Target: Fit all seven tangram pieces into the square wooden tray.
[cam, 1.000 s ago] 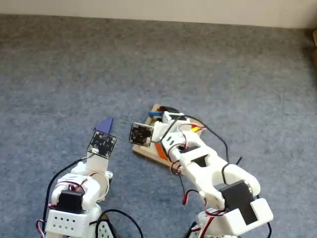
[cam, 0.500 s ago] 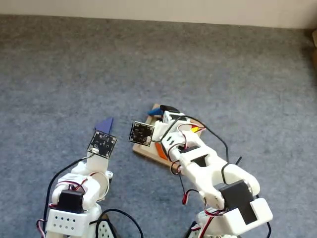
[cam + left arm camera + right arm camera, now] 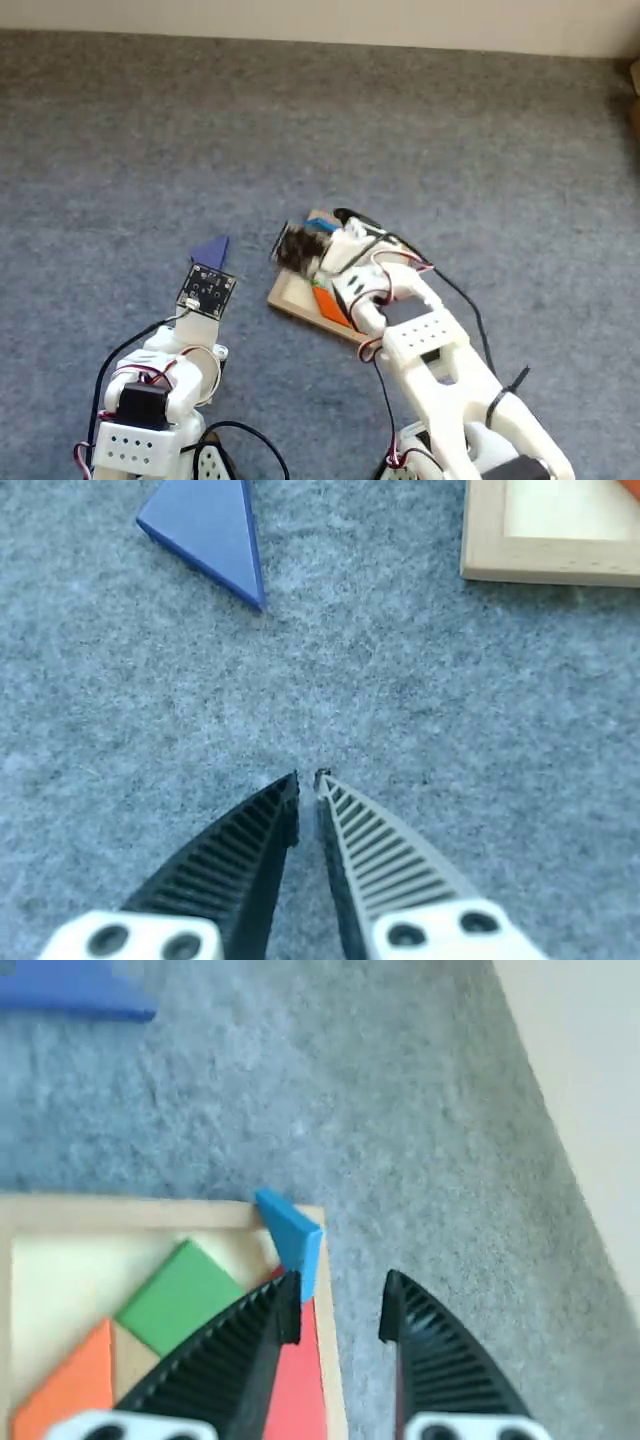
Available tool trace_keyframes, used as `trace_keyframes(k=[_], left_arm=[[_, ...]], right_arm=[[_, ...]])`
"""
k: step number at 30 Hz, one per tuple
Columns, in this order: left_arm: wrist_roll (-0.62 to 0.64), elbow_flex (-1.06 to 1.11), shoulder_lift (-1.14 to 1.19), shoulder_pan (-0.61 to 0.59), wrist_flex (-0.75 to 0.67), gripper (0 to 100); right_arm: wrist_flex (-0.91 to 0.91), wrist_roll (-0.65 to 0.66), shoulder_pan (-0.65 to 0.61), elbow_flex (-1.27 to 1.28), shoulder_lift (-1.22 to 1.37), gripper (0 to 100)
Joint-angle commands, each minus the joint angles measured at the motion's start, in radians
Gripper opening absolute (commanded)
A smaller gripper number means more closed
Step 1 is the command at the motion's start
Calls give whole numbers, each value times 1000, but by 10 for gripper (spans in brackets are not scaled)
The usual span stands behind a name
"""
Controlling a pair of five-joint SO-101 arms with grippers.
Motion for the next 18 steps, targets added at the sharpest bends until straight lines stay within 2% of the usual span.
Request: trace_keyframes(k=[1,3,8,14,18], left_arm=[[0,21,-56,10,3,51],[0,21,-56,10,3,51],[0,21,-56,10,3,51],[0,21,-56,10,3,51],[0,21,-56,10,3,51]], right_arm=[[125,-158,1,-202,-33,53],[162,-212,-1,-288,19,5],[177,-385,-10,-453,216,6],[177,-720,-10,-610,401,9],[177,-787,-7,-651,489,9]])
